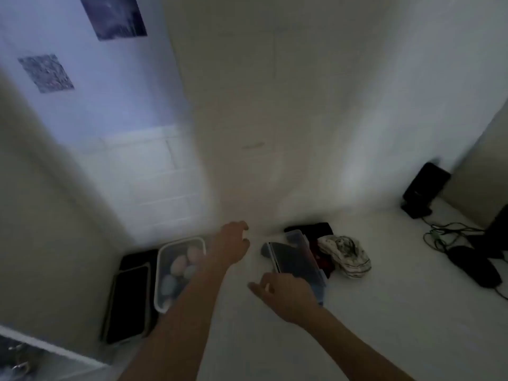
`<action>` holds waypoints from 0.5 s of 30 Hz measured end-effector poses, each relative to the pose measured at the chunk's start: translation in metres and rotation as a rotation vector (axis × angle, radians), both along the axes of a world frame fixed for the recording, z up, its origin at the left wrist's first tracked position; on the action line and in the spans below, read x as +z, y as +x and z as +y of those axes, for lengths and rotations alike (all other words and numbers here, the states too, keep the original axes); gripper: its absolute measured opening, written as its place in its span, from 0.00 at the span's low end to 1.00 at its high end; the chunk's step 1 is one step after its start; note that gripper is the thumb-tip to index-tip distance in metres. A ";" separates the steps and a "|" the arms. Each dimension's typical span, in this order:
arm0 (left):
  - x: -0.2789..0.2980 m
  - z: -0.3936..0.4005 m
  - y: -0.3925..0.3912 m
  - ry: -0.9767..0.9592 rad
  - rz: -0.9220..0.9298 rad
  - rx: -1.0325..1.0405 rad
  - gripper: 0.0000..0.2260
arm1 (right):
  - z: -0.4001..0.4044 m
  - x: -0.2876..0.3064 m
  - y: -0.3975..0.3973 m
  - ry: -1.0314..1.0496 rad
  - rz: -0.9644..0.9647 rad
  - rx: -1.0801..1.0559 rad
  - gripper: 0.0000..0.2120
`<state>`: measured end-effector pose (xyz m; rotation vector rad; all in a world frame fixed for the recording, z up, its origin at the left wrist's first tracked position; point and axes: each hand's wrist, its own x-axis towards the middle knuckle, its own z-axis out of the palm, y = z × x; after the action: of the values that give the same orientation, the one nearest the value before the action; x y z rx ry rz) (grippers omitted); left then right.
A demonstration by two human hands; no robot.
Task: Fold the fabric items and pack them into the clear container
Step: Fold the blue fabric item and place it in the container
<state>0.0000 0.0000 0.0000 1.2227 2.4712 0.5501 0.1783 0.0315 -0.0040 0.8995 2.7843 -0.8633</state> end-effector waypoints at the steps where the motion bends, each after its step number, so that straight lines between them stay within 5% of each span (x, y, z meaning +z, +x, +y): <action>1: -0.008 0.005 -0.002 0.024 0.012 0.013 0.17 | -0.001 -0.010 -0.004 0.020 0.012 0.014 0.27; 9: -0.057 0.024 -0.001 0.387 -0.051 0.041 0.11 | -0.018 -0.053 -0.017 0.041 0.180 0.050 0.18; 15: -0.062 0.001 0.020 0.737 0.071 0.100 0.17 | -0.022 -0.059 0.000 0.198 0.261 0.117 0.13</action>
<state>0.0200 0.0014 -0.0625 1.3638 2.4659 1.5649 0.1779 0.0098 -0.0632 0.6818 3.1560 -0.7464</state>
